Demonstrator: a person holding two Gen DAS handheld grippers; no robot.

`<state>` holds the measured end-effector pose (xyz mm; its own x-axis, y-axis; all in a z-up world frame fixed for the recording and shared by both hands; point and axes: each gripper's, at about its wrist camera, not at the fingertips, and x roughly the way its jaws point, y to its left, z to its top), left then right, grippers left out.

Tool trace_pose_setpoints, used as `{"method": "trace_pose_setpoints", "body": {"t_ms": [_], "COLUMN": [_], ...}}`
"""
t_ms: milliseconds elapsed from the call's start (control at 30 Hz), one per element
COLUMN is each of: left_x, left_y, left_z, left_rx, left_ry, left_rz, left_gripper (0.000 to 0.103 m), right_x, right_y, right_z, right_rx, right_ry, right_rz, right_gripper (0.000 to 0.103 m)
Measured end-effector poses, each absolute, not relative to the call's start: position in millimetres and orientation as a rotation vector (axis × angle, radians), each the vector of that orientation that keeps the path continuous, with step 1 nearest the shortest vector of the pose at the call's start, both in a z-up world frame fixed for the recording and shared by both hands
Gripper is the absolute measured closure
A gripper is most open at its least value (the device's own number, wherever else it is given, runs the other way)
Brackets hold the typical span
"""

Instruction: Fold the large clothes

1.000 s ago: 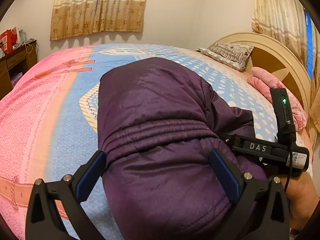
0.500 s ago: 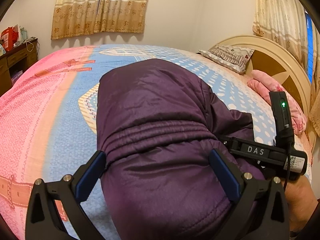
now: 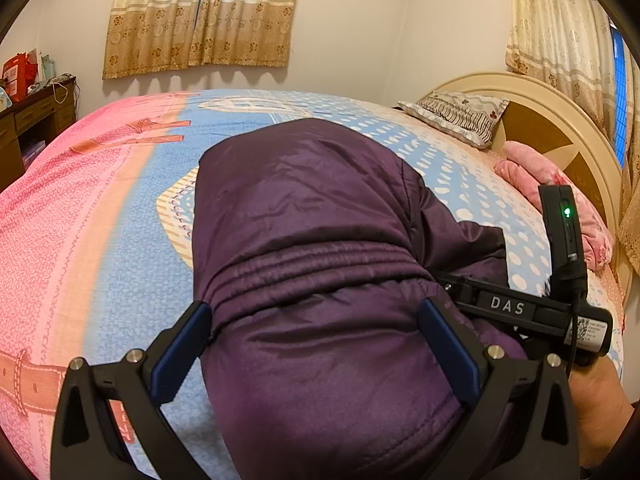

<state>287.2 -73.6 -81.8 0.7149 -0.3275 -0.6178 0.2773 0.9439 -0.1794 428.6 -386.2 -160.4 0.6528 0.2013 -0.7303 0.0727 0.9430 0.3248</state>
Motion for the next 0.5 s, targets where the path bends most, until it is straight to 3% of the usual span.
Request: {"method": "trace_pose_setpoints", "body": {"t_ms": [333,500], "left_x": [278,297], "left_y": [-89,-114], "left_z": [-39,-46], "left_rx": [0.000,0.213], "left_ry": [0.692,0.721], "left_rz": [-0.379,-0.323], "left_gripper": [0.000,0.000], "right_x": [424,402], "right_y": [-393,-397], "right_z": [-158,-114], "right_rx": [0.385,0.358], "right_ry": [0.847,0.742], "right_rz": [0.095,0.007], "right_gripper": [0.002,0.001]}}
